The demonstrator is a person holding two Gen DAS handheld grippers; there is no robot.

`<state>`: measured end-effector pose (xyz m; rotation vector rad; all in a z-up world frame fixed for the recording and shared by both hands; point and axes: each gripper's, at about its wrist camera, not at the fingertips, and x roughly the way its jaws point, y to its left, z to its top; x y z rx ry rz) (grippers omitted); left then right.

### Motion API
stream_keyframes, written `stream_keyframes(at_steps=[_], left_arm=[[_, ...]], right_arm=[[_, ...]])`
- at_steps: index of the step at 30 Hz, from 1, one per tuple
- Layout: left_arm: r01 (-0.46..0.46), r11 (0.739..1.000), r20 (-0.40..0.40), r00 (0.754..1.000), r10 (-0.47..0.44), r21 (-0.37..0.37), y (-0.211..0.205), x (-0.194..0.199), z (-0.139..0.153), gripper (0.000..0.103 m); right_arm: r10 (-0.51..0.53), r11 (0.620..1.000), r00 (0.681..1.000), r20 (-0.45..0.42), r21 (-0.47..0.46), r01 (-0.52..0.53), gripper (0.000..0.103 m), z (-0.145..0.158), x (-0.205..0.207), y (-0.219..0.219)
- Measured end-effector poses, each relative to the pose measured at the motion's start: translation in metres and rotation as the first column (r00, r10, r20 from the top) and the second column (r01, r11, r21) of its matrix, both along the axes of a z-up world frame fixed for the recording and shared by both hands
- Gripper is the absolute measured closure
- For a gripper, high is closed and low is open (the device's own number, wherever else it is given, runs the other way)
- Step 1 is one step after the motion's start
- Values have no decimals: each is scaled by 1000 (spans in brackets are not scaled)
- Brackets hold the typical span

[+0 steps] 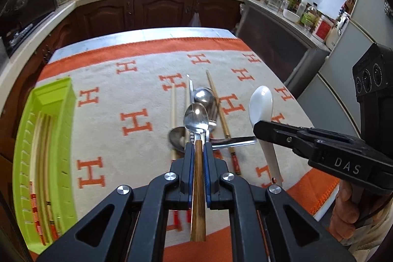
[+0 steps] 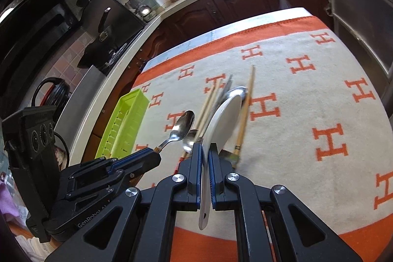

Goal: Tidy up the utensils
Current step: 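Lift the white ceramic spoon with the right tool toward the tray, then lower the ceramic spoon into the green tray and open the right tool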

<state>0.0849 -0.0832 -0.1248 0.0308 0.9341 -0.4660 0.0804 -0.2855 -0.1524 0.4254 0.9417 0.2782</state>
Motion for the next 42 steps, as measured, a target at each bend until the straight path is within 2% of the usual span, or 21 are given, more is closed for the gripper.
stream_keyframes(at_steps=[6,7,13,17,23,30,37,39,42], left_arm=[[-132,991,68,989,130,34,58,1,19,99],[-158,987,81,985,154,36,69,2,22,102],[-301,953,138,946,295,22,143,1,33,102],[-378,926,108,921,375,5,181,6,19,103],[-435,900,45,900,435,-3,214,11,-4,103],[-474,880,-14,880,474,4,234,13,-22,100],[-485,874,-22,874,486,15,239,12,-24,95],[-489,872,-20,872,489,17,240,12,-24,93],[-488,872,-19,872,489,23,239,11,-22,87]], right_arm=[[115,993,993,4,1,-115,98,17,11,52],[130,991,991,2,2,-130,98,19,14,61],[238,971,971,-13,7,-238,98,31,30,126],[290,957,957,-19,9,-290,98,35,43,168],[338,941,940,-44,48,-336,98,34,71,225],[366,930,918,-151,96,-355,98,1,113,273],[364,931,897,-250,62,-360,97,-41,137,306],[367,929,890,-271,52,-367,95,-50,140,311],[364,929,888,-279,47,-366,85,-59,141,310]])
